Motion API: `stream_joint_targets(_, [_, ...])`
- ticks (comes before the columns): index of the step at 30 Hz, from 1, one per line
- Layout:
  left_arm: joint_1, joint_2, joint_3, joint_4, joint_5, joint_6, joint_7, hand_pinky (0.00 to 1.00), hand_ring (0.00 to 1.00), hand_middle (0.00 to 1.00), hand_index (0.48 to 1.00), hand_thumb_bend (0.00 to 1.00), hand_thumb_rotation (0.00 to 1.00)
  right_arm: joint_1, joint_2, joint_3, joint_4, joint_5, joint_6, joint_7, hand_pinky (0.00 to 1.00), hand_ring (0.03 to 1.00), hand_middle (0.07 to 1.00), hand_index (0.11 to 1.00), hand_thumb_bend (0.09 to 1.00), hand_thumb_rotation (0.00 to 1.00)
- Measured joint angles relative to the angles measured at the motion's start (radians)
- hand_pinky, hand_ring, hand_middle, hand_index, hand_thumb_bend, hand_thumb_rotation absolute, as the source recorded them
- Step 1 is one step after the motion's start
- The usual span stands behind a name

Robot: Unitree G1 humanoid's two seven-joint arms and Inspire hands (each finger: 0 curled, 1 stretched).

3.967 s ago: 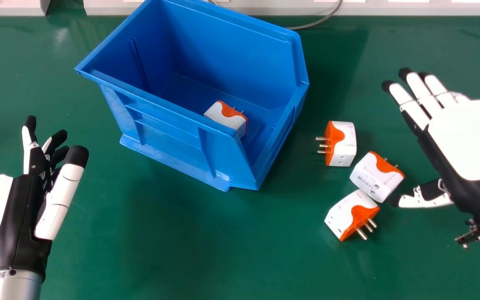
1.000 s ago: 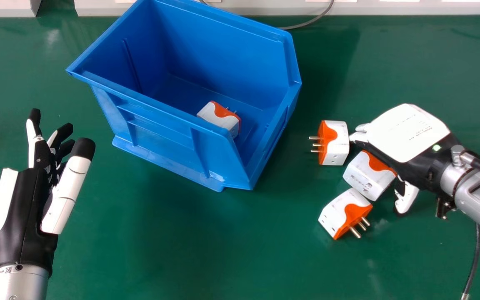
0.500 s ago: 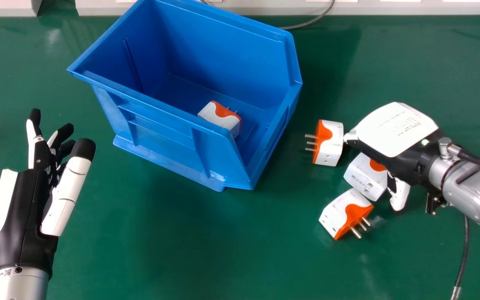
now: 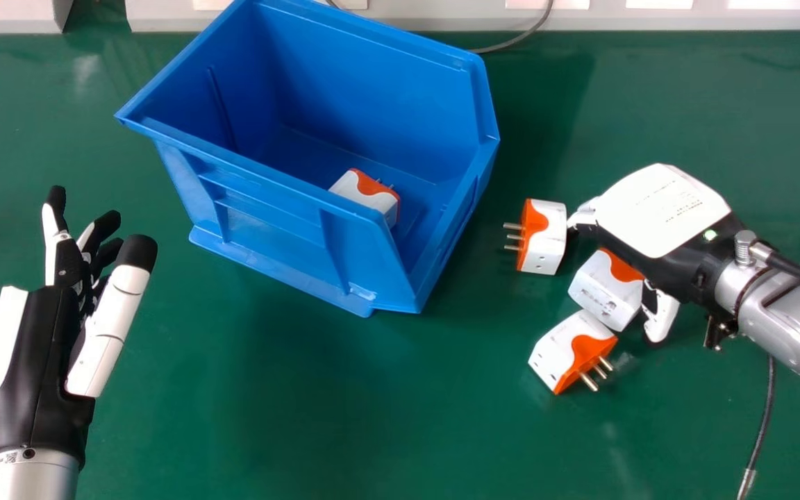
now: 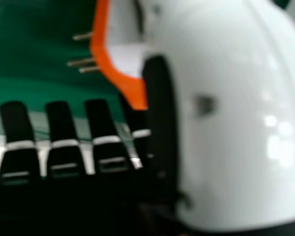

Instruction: Pick all objects and put in blue box

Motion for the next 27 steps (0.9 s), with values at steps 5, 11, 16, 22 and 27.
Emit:
stream_joint_targets(5, [0.0, 0.002, 0.001, -0.001, 0.0, 0.008, 0.0, 0.88, 0.92, 0.94, 0.922, 0.79, 0.93, -0.008, 0.0, 0.011, -0.007, -0.001, 0.006, 0.016, 0.57, 0.666, 0.696, 0.701, 0.678, 0.11])
stream_joint_targets(11, [0.0, 0.003, 0.001, -0.003, 0.0, 0.012, 0.0, 0.88, 0.92, 0.94, 0.922, 0.79, 0.93, -0.008, -0.001, 0.018, -0.008, -0.002, 0.01, 0.006, 0.57, 0.666, 0.696, 0.701, 0.678, 0.11])
stream_joint_targets(16, [0.001, 0.003, 0.002, -0.008, 0.0, 0.015, -0.001, 0.88, 0.92, 0.94, 0.922, 0.79, 0.93, -0.007, -0.001, 0.019, -0.01, -0.001, 0.017, 0.002, 0.46, 0.547, 0.582, 0.657, 0.645, 0.11])
stream_joint_targets(22, [0.006, 0.003, 0.002, -0.012, -0.001, 0.016, -0.003, 0.88, 0.92, 0.94, 0.922, 0.79, 0.93, 0.001, -0.001, 0.018, -0.022, 0.0, 0.03, -0.005, 0.37, 0.451, 0.488, 0.622, 0.619, 0.11])
stream_joint_targets(27, [0.008, 0.003, 0.005, -0.013, -0.001, 0.016, -0.005, 0.88, 0.92, 0.94, 0.922, 0.79, 0.93, 0.019, -0.004, 0.005, -0.041, 0.022, 0.051, 0.005, 0.3, 0.373, 0.414, 0.594, 0.598, 0.11])
